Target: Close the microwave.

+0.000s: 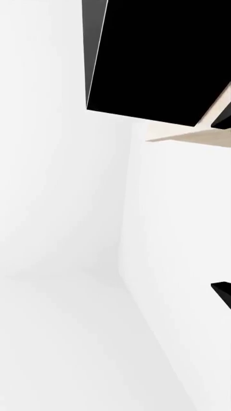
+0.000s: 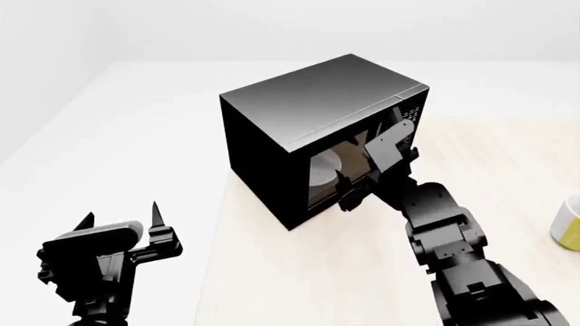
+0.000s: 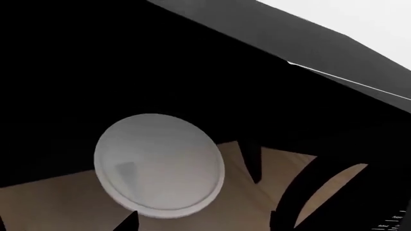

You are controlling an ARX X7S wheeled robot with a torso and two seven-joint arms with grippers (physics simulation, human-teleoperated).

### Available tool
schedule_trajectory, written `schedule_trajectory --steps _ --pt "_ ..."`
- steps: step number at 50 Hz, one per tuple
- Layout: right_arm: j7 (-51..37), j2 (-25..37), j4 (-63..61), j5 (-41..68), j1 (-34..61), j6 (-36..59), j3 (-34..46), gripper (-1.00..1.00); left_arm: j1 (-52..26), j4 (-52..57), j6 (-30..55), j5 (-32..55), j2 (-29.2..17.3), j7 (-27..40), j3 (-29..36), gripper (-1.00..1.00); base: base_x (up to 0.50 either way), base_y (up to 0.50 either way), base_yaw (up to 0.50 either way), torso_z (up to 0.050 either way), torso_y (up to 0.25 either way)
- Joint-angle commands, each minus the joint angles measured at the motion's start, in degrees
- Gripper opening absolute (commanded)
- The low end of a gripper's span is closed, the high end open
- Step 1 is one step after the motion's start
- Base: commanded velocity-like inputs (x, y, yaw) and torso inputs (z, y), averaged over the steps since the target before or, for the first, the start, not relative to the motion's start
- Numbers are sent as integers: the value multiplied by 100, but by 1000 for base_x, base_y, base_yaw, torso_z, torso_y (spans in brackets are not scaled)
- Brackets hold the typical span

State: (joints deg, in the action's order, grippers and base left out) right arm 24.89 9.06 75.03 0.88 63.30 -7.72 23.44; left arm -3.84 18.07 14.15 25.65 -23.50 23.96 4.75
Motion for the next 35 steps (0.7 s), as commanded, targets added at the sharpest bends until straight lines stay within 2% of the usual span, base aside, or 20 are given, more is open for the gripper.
schedule_trajectory --steps 1,17,21,24,29,35 --pt "100 -189 -5 55 129 -167 -544 100 -14 7 20 30 -13 14 -2 100 0 0 0 0 0" --pt "-879 -99 -222 237 -85 -502 -1004 100 -1 30 28 25 -30 32 33 100 5 1 3 0 1" --pt "-1157 160 -2765 356 -1105 837 -1110 100 0 26 24 18 -28 37 43 100 6 2 4 0 3" --pt "-1284 258 -3719 354 -1505 1283 -1115 100 6 32 19 20 -31 38 46 100 0 0 0 0 0" --pt "-1434 382 -4967 401 -2048 1841 -1156 100 -14 -1 2 12 -27 33 57 100 0 0 0 0 0" --pt "-1568 464 -5875 446 -2504 2176 -1196 100 -3 -16 -25 -9 -19 38 77 100 0 0 0 0 0"
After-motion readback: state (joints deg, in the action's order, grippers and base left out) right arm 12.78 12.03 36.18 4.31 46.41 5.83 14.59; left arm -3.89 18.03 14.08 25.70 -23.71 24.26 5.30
